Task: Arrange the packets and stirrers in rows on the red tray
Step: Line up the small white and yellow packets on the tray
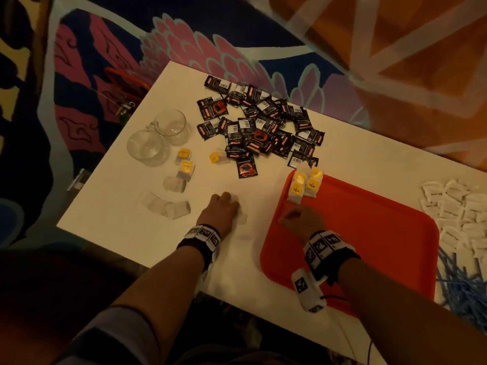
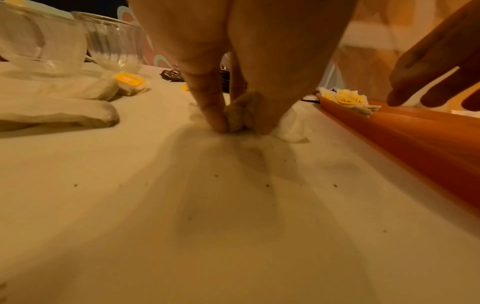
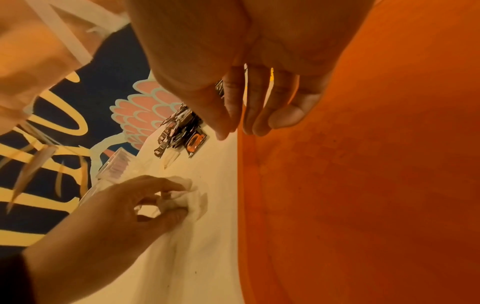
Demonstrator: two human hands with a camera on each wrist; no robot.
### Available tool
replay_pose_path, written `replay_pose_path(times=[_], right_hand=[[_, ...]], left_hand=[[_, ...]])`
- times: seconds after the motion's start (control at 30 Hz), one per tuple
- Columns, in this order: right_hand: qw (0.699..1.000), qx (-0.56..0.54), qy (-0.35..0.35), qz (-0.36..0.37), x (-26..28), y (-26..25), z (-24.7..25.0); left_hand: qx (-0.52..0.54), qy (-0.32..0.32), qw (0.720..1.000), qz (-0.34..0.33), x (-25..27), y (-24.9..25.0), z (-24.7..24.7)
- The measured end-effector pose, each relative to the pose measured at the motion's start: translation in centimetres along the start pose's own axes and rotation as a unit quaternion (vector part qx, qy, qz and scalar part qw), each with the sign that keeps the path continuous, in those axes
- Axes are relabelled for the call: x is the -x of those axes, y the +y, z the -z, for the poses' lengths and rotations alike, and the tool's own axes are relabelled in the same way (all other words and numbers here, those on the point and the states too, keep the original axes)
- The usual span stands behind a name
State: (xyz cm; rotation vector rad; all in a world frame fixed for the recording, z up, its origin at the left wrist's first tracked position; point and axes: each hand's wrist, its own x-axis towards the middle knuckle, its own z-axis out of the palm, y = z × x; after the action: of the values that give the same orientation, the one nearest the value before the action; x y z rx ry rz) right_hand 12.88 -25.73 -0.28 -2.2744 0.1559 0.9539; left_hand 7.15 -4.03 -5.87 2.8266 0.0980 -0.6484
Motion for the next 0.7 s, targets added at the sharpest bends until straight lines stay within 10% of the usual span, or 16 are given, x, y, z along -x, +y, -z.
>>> replay_pose_path(times=[0.4, 0.7], right_hand=[[0.999, 0.032, 0.014, 0.002, 0.1, -0.4, -0.2], [0.998, 0.035, -0.008, 0.042, 0.0, -2.6, -0.9]], left_hand=[[0.059, 0.073, 0.995, 0.036, -9.4, -4.4, 4.0], [0.244, 0.127, 0.958, 0.077, -4.4, -3.1, 3.0]])
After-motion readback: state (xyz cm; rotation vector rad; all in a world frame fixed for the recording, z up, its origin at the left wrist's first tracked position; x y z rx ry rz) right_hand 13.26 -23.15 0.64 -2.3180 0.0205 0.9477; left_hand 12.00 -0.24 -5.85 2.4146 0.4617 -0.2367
